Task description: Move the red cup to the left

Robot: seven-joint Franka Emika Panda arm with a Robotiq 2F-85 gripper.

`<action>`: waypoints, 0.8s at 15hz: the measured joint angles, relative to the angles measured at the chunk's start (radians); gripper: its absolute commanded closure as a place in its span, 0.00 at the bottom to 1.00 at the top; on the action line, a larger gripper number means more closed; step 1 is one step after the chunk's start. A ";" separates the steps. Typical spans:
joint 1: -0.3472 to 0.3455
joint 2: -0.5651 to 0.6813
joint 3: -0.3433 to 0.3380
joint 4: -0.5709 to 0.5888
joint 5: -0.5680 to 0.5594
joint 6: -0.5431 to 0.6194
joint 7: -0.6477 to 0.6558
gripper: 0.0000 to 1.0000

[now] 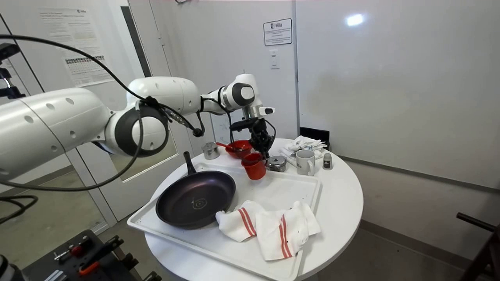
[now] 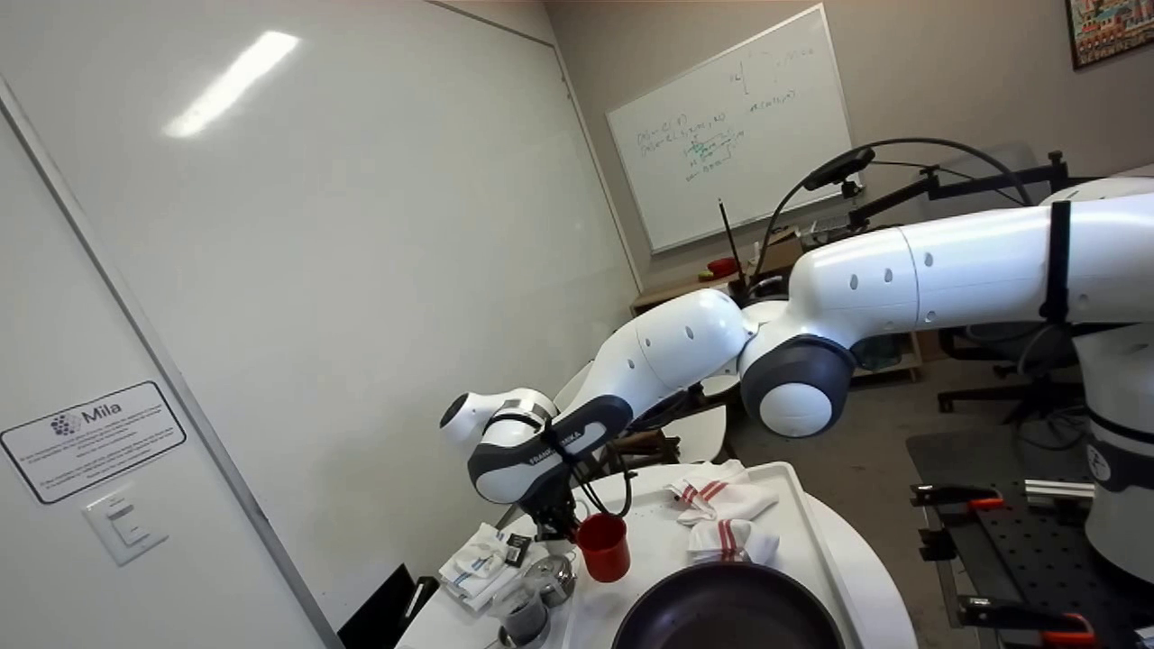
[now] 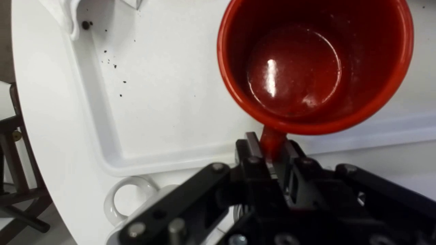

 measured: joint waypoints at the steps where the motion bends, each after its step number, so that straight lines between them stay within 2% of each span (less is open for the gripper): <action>1: 0.000 0.000 0.000 0.000 0.000 0.000 0.000 0.85; 11: 0.000 0.000 0.000 0.000 0.000 0.001 0.000 0.85; 12: 0.000 0.000 0.000 0.000 0.000 0.001 0.000 0.96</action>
